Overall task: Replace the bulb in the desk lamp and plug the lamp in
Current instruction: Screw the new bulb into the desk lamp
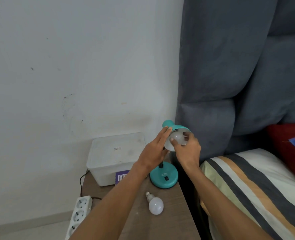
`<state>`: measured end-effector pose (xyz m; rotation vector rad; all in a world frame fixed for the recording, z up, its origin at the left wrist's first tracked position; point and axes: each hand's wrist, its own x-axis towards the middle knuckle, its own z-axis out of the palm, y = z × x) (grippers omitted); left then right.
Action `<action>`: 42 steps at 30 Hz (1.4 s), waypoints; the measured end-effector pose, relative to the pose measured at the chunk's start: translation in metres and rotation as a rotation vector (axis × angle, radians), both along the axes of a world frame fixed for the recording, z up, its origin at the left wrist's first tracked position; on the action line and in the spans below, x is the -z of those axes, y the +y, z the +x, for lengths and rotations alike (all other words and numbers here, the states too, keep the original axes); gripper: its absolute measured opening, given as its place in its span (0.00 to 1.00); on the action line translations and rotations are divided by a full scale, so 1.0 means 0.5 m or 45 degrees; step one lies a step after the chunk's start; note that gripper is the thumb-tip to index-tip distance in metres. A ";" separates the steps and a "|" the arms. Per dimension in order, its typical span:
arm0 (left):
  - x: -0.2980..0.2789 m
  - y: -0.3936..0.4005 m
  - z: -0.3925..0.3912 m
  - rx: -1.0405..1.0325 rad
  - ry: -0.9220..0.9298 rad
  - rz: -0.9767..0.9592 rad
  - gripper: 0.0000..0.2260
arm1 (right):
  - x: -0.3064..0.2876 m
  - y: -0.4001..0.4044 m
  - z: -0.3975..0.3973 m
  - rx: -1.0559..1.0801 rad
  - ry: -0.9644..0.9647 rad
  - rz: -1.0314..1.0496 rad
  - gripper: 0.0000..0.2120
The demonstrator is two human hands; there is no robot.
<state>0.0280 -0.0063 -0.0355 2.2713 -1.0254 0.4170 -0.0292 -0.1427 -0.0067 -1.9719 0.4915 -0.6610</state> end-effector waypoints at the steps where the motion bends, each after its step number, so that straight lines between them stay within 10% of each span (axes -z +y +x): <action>1: 0.000 0.000 0.000 0.002 0.003 0.001 0.40 | 0.003 -0.002 0.001 -0.002 0.030 0.021 0.26; 7: -0.002 0.002 -0.003 0.004 -0.017 -0.008 0.37 | 0.009 0.002 0.002 0.030 0.064 0.365 0.36; 26: 0.002 0.000 0.003 0.002 0.009 0.011 0.41 | -0.004 -0.004 -0.009 -0.108 0.061 -0.130 0.29; 42: 0.000 0.006 0.003 0.015 -0.010 -0.013 0.37 | 0.009 0.004 0.005 -0.019 0.093 0.118 0.21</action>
